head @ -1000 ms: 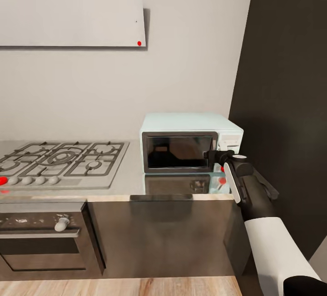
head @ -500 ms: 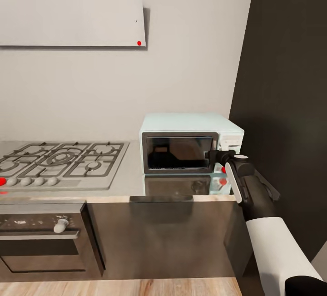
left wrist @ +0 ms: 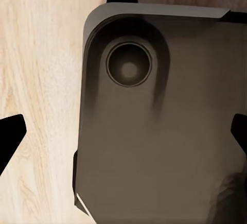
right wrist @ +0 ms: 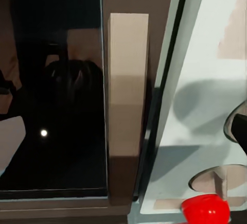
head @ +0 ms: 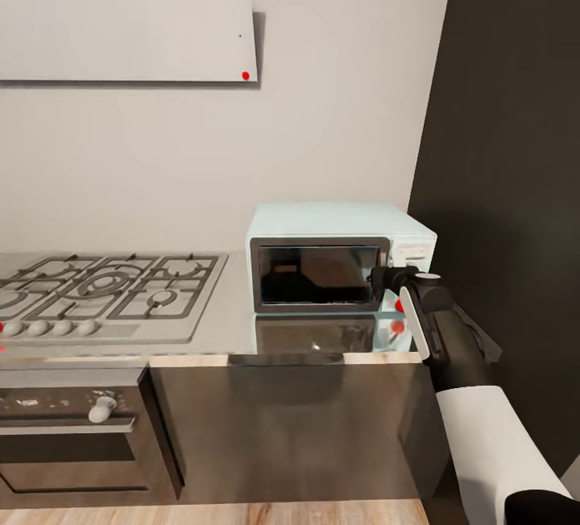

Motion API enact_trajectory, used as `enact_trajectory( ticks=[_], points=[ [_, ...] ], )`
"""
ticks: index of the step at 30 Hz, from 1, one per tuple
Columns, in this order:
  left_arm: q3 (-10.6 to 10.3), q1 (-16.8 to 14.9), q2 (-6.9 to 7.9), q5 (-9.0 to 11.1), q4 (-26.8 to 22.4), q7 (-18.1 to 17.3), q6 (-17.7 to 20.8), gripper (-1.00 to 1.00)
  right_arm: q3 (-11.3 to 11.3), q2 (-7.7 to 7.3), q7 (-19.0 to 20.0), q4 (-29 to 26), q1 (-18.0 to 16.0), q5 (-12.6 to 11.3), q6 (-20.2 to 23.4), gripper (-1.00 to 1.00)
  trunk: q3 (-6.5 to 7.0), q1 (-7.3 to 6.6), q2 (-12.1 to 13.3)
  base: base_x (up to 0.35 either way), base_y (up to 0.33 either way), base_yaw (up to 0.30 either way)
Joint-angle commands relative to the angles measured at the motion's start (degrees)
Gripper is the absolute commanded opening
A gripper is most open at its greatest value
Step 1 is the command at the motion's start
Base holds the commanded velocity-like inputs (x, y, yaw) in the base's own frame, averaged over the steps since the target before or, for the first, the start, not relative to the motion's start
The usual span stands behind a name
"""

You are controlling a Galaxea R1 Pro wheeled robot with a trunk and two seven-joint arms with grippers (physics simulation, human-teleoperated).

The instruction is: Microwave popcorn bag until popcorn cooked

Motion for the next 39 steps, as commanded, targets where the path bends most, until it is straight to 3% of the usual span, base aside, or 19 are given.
enact_trajectory(
  ticks=[1,3,4,39],
  points=[
    [0.0,0.0,0.01,0.6,0.0,0.0,-0.1,1.0,0.0,0.04,0.0,1.5,-0.1,0.0,-2.8,1.0,-0.06,0.01,0.0,0.0,0.0,0.0],
    [0.0,0.0,0.02,0.6,0.0,0.0,-0.1,1.0,0.1,0.1,0.0,1.6,-0.1,0.0,-2.8,1.0,-0.06,0.01,0.0,0.0,0.0,0.0],
    [0.0,0.0,0.02,0.6,0.0,0.0,-0.1,1.0,0.1,0.12,0.0,1.5,-0.1,0.1,-2.8,-1.0,-0.06,0.01,0.0,0.0,0.0,0.0],
    [0.0,0.0,-0.06,0.6,0.0,0.0,-0.1,1.0,0.0,-0.23,0.1,0.5,-0.1,0.5,-1.1,-1.0,-0.06,0.01,0.0,-0.015,0.0,0.0]
  ],
)
